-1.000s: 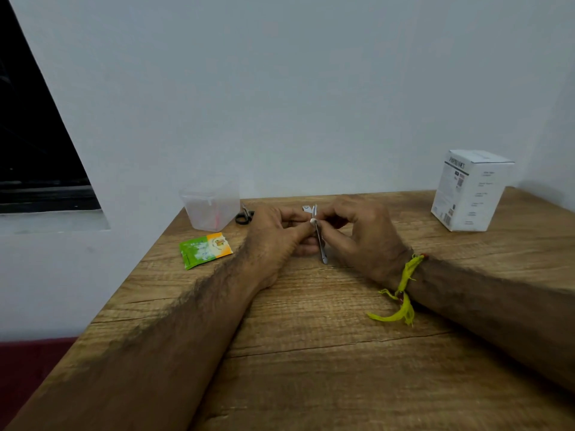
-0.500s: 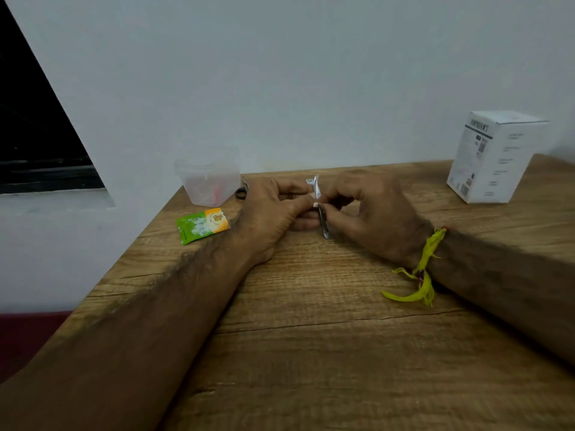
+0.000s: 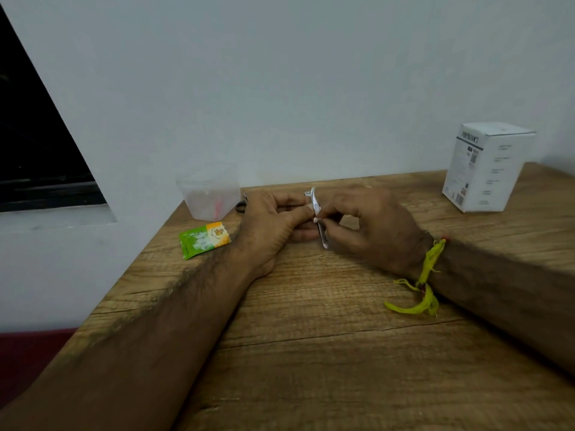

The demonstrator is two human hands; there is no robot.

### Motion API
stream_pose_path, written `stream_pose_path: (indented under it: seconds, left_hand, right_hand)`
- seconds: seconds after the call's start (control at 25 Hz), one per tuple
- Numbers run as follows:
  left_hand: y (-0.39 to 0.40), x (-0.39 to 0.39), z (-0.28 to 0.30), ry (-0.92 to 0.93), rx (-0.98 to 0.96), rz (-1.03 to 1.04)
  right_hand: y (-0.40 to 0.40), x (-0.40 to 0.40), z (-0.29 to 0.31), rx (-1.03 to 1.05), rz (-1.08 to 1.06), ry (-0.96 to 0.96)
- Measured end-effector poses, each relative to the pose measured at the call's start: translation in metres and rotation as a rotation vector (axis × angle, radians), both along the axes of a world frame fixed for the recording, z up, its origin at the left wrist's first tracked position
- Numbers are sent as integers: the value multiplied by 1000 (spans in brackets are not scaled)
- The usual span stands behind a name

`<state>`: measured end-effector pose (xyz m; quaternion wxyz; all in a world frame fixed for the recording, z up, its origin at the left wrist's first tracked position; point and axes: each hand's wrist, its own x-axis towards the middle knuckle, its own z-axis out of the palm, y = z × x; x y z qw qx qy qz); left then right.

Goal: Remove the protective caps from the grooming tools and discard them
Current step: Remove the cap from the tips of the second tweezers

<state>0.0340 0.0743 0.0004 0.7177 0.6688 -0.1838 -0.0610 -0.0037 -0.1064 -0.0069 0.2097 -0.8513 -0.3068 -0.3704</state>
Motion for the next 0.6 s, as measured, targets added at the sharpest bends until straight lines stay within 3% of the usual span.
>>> stream_pose_path:
  seconds: [0.6]
  left_hand:
    - [-1,-2,1,7,-1,36]
  right_hand:
    - [-5,-1,0,-116,30,24]
